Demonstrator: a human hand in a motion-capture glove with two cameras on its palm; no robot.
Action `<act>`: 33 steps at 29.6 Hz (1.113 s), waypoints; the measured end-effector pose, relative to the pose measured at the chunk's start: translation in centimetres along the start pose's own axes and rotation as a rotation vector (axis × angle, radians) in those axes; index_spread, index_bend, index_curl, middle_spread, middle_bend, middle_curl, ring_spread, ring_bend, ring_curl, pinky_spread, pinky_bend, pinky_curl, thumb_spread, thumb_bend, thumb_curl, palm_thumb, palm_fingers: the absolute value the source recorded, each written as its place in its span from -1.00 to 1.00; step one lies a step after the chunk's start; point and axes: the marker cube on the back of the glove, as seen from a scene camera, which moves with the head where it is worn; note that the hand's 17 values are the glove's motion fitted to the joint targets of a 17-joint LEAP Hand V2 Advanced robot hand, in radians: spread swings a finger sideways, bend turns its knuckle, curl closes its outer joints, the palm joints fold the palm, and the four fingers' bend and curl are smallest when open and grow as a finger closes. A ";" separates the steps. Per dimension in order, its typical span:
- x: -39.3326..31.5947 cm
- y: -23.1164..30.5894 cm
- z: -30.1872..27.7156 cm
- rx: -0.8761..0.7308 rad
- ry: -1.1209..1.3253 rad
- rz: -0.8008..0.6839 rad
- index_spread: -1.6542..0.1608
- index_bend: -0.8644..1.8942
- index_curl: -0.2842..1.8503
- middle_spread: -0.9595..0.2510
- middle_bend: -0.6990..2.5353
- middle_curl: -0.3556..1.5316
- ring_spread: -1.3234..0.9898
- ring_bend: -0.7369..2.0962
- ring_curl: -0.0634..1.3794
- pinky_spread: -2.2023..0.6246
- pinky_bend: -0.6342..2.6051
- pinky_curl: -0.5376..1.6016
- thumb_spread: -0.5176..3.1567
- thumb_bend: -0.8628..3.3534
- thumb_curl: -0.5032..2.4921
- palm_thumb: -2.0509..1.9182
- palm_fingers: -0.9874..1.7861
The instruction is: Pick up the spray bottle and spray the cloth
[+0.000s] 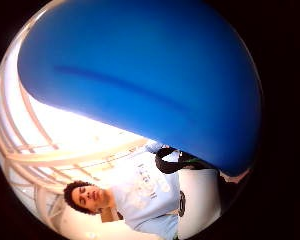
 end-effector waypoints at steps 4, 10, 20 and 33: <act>-1.5 -0.1 0.0 0.072 -0.056 -0.079 0.60 -0.28 -0.43 0.47 -0.33 -0.13 0.12 -0.10 -0.36 0.61 -0.42 -0.15 -0.24 -0.60 -0.28 0.46 0.54; -5.1 -1.3 0.2 0.214 -0.179 -0.208 0.60 -0.28 -0.42 0.46 -0.32 -0.12 0.12 -0.11 -0.36 0.61 -0.42 -0.15 -0.24 -0.60 -0.28 0.46 0.54; -13.3 -6.9 6.3 0.310 -0.455 -0.411 0.60 -0.27 -0.41 0.44 -0.33 -0.12 0.12 -0.12 -0.37 0.62 -0.44 -0.16 -0.22 -0.60 -0.28 0.46 0.51; -21.1 -14.3 15.7 0.272 -0.539 -0.508 0.59 -0.28 -0.41 0.45 -0.34 -0.13 0.10 -0.15 -0.38 0.63 -0.47 -0.17 -0.20 -0.60 -0.29 0.47 0.50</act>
